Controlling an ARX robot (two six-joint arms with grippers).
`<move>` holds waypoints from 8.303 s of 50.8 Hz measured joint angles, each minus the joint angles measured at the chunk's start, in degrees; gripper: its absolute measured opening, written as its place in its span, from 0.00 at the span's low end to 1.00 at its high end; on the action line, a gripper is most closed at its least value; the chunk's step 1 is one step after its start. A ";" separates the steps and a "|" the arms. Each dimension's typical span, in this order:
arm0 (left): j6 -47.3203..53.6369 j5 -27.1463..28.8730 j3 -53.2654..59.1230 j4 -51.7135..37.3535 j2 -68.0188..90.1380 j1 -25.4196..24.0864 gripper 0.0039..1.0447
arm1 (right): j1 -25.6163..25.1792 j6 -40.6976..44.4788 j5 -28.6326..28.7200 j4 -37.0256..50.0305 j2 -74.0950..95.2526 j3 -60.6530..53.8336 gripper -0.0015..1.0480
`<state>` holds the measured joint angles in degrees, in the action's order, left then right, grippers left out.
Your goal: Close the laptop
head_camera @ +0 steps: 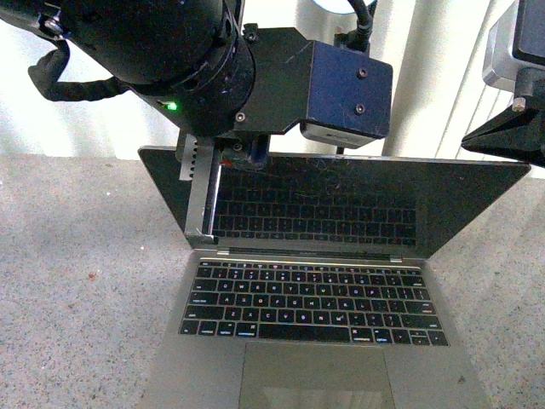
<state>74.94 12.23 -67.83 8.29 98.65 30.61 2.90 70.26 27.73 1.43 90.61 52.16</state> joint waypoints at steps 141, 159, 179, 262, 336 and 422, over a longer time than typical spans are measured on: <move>-9.46 -0.87 13.42 -4.22 3.72 8.66 0.03 | 7.96 -4.52 -2.91 12.94 5.31 -16.81 0.03; -10.78 -0.61 14.19 -4.61 4.24 9.38 0.03 | 8.68 -5.38 -3.19 14.95 6.47 -18.29 0.03; -11.82 -0.63 14.53 -4.59 4.94 9.79 0.03 | 8.57 -5.55 -3.06 15.56 7.10 -19.26 0.03; -13.33 -1.77 21.38 -3.15 3.98 8.61 0.03 | 6.14 -4.26 -2.73 16.31 10.19 -23.23 0.03; -72.00 -12.11 57.27 -39.04 -57.68 -30.51 0.03 | -8.22 -69.16 -22.43 28.98 -49.20 -41.22 0.03; -74.99 -12.24 66.25 -8.52 -98.42 -30.51 0.03 | -3.04 -69.61 -27.65 -1.29 -90.38 -51.78 0.03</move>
<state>-0.05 -0.01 -1.58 -0.23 0.23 0.10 -0.14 0.64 0.08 0.14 0.23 0.38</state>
